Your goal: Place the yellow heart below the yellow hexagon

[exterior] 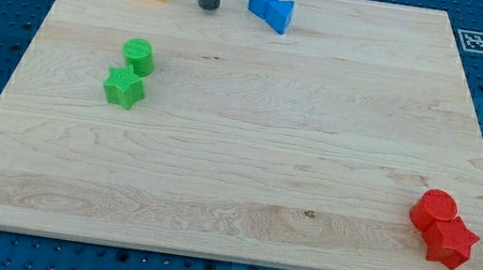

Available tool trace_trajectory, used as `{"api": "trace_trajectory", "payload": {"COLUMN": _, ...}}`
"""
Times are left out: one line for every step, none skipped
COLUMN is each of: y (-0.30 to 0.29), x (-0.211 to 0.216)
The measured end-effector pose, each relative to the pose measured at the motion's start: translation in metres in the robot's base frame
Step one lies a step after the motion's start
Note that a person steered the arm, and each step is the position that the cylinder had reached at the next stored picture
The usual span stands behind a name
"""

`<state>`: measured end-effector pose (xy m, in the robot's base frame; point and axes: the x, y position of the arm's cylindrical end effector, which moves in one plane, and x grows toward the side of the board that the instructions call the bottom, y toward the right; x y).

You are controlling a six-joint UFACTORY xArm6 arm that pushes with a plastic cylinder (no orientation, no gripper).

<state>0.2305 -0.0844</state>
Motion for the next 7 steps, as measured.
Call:
{"api": "trace_trajectory", "payload": {"y": -0.027, "x": -0.037}}
{"api": "trace_trajectory", "payload": {"y": -0.034, "x": -0.039}}
{"api": "trace_trajectory", "payload": {"y": -0.052, "x": -0.039}}
{"api": "trace_trajectory", "payload": {"y": -0.069, "x": -0.039}}
{"api": "trace_trajectory", "payload": {"y": -0.069, "x": -0.039}}
{"api": "trace_trajectory", "payload": {"y": -0.075, "x": -0.025}}
{"api": "trace_trajectory", "payload": {"y": -0.079, "x": 0.002}}
